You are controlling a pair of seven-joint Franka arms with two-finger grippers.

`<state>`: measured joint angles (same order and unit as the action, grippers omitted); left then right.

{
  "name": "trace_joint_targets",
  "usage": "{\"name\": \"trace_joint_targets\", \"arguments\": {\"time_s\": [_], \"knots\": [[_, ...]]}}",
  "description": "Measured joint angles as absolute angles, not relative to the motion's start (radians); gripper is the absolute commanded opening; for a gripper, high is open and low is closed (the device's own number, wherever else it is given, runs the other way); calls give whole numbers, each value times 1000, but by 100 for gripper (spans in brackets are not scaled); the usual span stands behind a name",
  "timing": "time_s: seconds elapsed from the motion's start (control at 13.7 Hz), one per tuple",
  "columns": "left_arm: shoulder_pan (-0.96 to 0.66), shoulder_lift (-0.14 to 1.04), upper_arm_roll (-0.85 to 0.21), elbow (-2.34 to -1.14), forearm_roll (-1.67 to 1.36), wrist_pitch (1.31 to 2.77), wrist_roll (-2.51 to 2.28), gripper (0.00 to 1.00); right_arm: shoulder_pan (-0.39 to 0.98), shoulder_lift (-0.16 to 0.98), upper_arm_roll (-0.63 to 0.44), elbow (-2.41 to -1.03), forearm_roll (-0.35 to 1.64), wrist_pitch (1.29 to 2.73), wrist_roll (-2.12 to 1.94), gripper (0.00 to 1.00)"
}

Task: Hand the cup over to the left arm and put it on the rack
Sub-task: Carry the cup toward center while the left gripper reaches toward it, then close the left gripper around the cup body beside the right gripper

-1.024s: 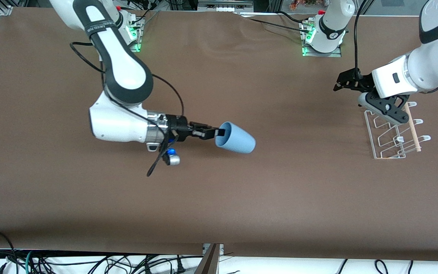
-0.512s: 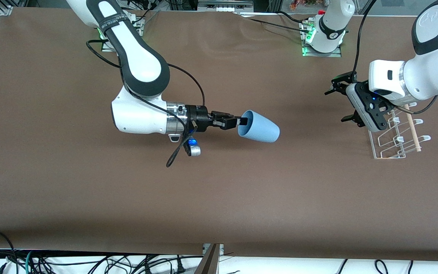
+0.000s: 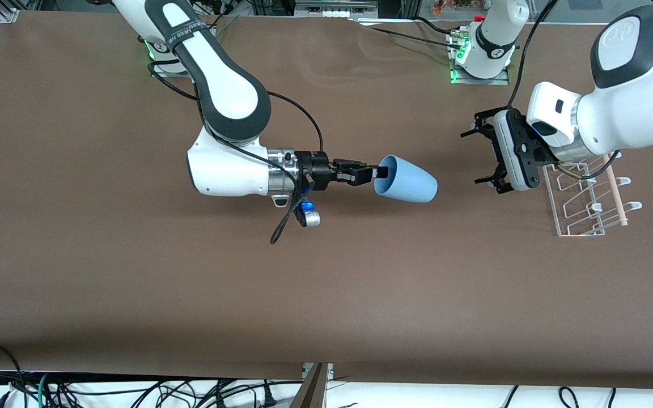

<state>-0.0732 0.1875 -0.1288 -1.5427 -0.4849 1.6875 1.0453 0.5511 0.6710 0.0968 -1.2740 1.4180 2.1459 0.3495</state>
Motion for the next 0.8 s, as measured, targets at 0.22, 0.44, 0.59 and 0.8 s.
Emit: {"name": "trace_joint_targets", "arguments": {"time_s": [0.22, 0.44, 0.59, 0.8], "knots": [[-107, 187, -149, -1506, -473, 1799, 1107, 100, 558, 674, 97, -1267, 1443, 2147, 349, 0], [-153, 219, -197, -1507, -463, 1947, 1107, 100, 564, 674, 97, -1265, 1446, 2147, 350, 0], [-174, 254, -208, -1507, -460, 1987, 1118, 100, 565, 675, 94, -1265, 1447, 2155, 351, 0], [-170, 268, -207, -1507, -460, 1985, 1166, 100, 565, 681, 91, -1265, 1447, 2156, 351, 0]]}}
